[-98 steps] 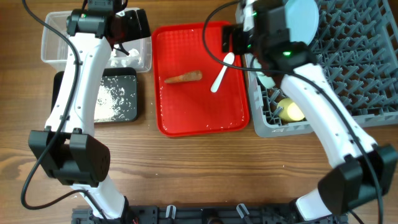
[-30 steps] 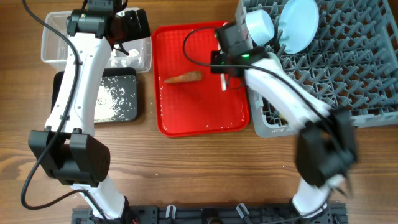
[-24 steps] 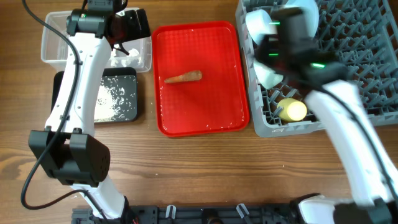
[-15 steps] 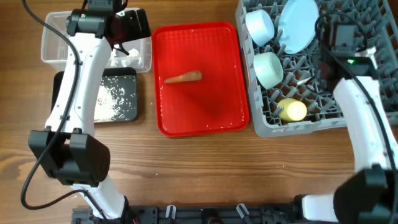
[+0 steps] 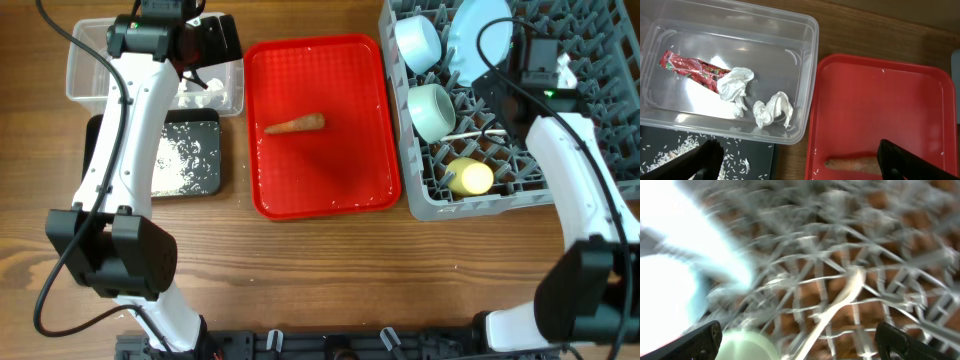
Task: Sort waste into correct bins and load items into the dishwasher rack
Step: 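Reach the left gripper to the carrot on the red tray and grasp it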
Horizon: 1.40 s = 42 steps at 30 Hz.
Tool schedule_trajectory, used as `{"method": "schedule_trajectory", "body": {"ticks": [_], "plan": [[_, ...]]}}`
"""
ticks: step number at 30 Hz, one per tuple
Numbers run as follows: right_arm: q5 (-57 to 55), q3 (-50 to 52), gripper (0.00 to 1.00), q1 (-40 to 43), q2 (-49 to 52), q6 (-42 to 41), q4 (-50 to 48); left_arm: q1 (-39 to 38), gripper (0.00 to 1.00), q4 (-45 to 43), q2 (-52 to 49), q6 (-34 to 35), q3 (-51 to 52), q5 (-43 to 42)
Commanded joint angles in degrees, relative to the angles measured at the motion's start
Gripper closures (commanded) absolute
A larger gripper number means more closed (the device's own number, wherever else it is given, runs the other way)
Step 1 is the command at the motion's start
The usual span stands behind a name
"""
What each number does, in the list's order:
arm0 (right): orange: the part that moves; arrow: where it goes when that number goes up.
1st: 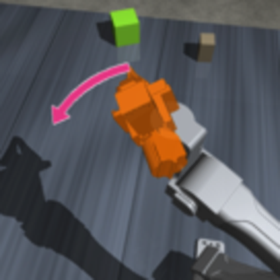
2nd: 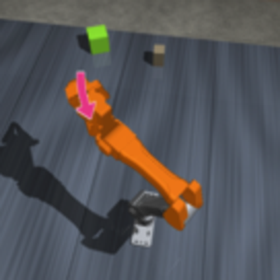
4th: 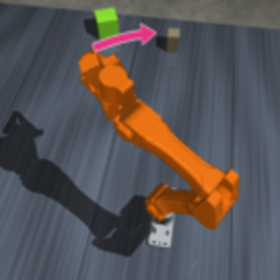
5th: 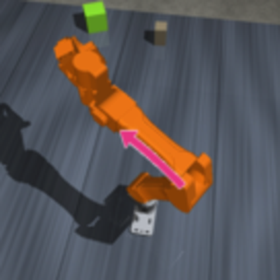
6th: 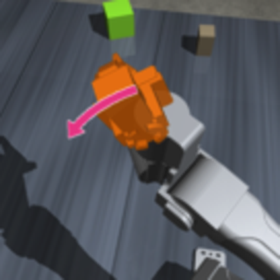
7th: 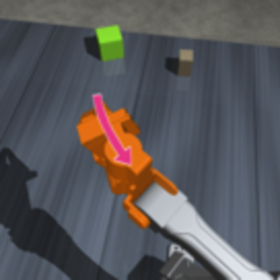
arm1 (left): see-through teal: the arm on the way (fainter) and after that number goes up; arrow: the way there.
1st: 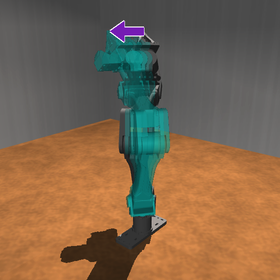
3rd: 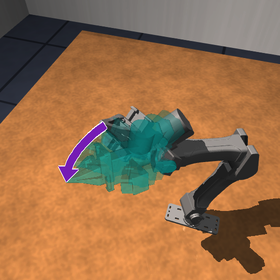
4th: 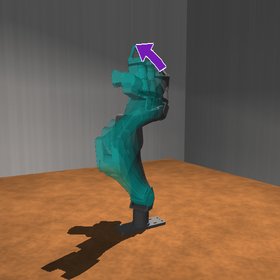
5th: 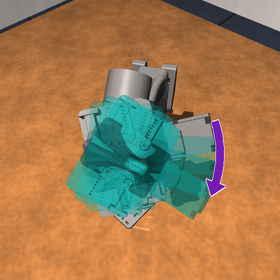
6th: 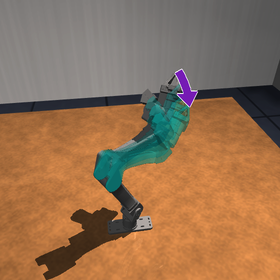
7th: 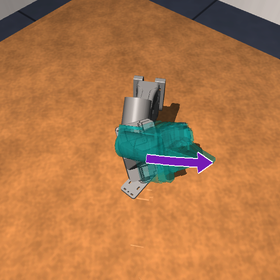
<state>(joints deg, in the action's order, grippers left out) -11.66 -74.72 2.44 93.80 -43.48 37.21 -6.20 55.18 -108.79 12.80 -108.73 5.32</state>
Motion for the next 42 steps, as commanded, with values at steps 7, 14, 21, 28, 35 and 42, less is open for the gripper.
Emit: {"method": "schedule_trajectory", "body": {"ticks": [7,14,21,28,35,42], "plan": [[28.44,-3.41,0.00,0.00,-14.53,28.22,-2.86,0.22,0.00,-0.13,0.68,0.09,-0.85,0.55],[30.51,-3.39,0.00,-1.90,-14.49,33.00,-1.42,0.22,0.00,-0.13,0.68,0.09,-0.85,0.55],[26.21,-3.39,0.00,-1.95,-14.51,32.83,0.46,0.20,0.00,2.95,0.68,0.15,-0.85,-11.87],[23.26,-3.39,0.00,-1.92,-14.51,30.91,2.08,-6.95,0.07,2.27,-1.95,25.42,1.55,-12.59],[23.26,-3.39,0.00,-1.92,-14.51,29.79,3.54,-20.57,0.16,2.21,-10.16,54.18,2.78,6.64],[23.19,-3.39,0.00,-1.92,-14.51,29.83,5.11,-22.45,0.23,0.85,-18.05,76.81,2.78,9.29]]}}
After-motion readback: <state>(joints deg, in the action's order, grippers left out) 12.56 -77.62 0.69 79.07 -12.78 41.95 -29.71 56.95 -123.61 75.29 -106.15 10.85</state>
